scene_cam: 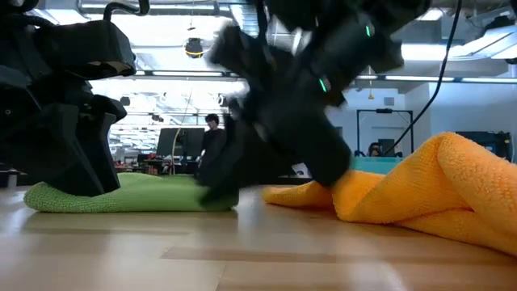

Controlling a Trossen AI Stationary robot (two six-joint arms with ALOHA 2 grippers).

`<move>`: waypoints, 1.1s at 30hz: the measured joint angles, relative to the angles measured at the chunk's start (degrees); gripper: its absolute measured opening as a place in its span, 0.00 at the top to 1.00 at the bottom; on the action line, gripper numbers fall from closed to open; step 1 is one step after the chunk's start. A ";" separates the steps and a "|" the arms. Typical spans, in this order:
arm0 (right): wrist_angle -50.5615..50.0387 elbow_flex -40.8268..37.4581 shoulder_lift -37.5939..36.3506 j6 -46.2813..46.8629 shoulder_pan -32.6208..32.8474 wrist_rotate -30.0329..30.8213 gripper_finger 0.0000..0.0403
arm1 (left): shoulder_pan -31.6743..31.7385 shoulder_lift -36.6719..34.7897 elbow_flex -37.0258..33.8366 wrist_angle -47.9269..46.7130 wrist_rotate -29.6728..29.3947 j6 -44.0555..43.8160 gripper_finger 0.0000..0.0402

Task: Roll microfiber towels into tight, uniform cylinder then place into a basket
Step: Roll the green microfiber towel

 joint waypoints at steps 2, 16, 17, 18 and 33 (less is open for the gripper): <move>-0.13 0.17 0.60 0.57 -0.30 0.06 0.49 | 0.00 0.00 0.00 -0.07 0.01 -0.56 0.65; -1.86 0.28 1.74 10.81 -4.39 -6.91 0.70 | -0.72 -3.11 -0.11 -0.70 1.79 1.07 0.65; -1.86 0.26 1.76 10.94 -4.45 -7.02 0.72 | -1.00 -3.92 -0.11 -0.80 1.83 1.09 0.65; -1.86 0.24 1.76 11.08 -4.45 -6.95 0.75 | -1.31 -4.81 -0.11 -1.28 1.86 1.11 0.65; -0.77 -0.05 1.76 14.12 -4.52 -7.15 0.81 | -6.59 -7.43 0.01 4.93 2.09 15.05 0.65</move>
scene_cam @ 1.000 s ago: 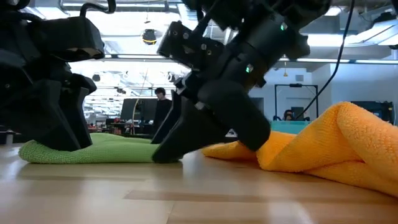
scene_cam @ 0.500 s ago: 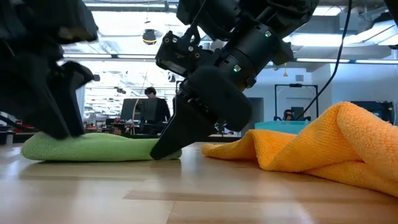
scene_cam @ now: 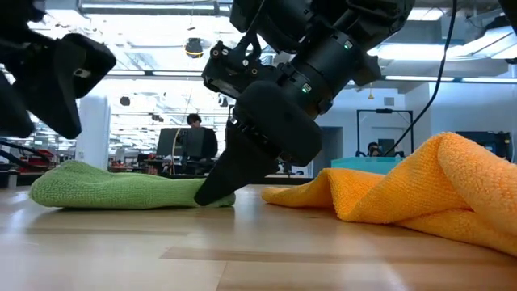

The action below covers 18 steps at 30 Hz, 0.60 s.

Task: Roll microfiber towels into tight, uniform cylinder then place into a basket
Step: Roll the green microfiber towel

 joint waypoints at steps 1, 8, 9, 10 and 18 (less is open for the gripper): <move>0.21 0.00 0.04 0.02 0.00 0.00 0.81 | -0.03 0.56 0.67 0.17 0.56 2.10 0.65; 0.68 0.00 0.09 0.02 -0.07 -0.13 0.81 | -0.24 1.14 10.09 -12.35 -3.23 10.80 0.65; 0.68 0.00 0.09 0.02 -0.07 -0.15 0.81 | -0.30 1.14 11.60 -14.99 -3.75 10.64 0.65; 0.68 0.00 0.09 0.02 -0.07 -0.14 0.81 | -0.34 1.14 12.77 -17.28 -3.95 10.07 0.65; 0.68 0.00 0.09 0.25 -0.04 -0.14 0.81 | -0.45 4.13 13.32 -23.17 -6.14 6.48 0.65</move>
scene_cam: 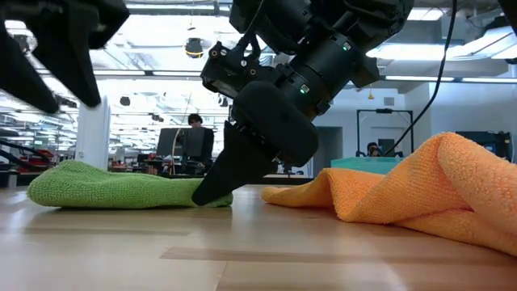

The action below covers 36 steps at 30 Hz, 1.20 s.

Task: Roll microfiber towels into tight, uniform cylinder then place into a basket
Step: Roll the green microfiber towel

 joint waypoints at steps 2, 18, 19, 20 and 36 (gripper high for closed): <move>-0.01 0.00 0.00 0.56 0.00 -0.01 0.81 | 0.28 1.68 -0.09 0.07 -0.22 0.37 0.65; 0.03 0.00 0.00 0.76 -0.06 -0.05 0.81 | 5.20 9.93 -0.04 0.49 7.08 -7.67 0.61; 0.02 0.00 0.00 0.76 -0.04 -0.05 0.81 | 5.60 9.92 -0.04 0.36 7.17 -7.65 0.61; -0.02 0.00 0.00 0.76 -0.05 -0.08 0.81 | 6.00 9.92 -0.02 0.19 7.34 -7.86 0.60; 0.55 0.19 -0.40 3.96 -0.15 -14.70 0.84 | 8.10 9.68 -0.33 -5.55 7.92 -7.43 0.94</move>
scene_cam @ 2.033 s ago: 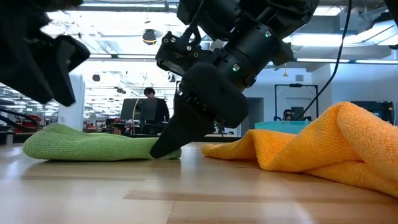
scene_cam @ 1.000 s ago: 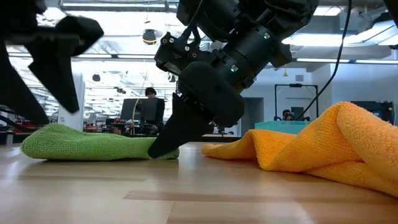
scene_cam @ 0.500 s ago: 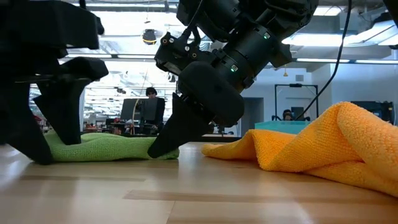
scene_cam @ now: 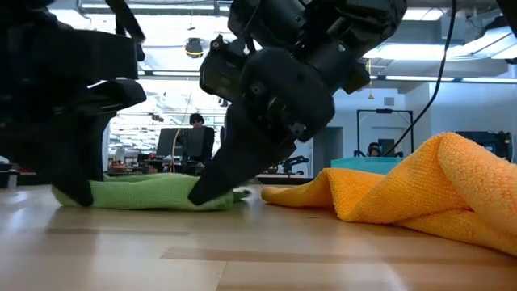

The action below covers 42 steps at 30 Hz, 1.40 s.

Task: Roll microfiber towels into tight, uniform cylinder then place into a basket
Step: Roll the green microfiber towel

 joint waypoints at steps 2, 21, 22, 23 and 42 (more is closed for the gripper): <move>-0.45 0.59 0.06 1.66 0.00 -2.13 0.85 | 0.07 -0.37 0.05 0.01 2.31 -0.07 0.98; -2.61 4.34 0.33 35.45 0.07 -28.36 0.90 | 0.66 -0.81 9.00 4.89 32.36 -27.64 0.96; -3.42 4.40 0.29 37.70 -0.24 -26.67 0.90 | 0.80 -0.81 8.92 4.86 32.98 -27.94 0.96; -4.45 4.43 0.38 39.16 -0.53 -25.09 0.90 | 0.99 -0.80 8.85 4.70 33.00 -28.11 0.96; -7.88 4.47 0.64 46.73 -4.06 -19.89 0.90 | 1.37 -0.70 9.26 3.57 32.84 -26.44 0.96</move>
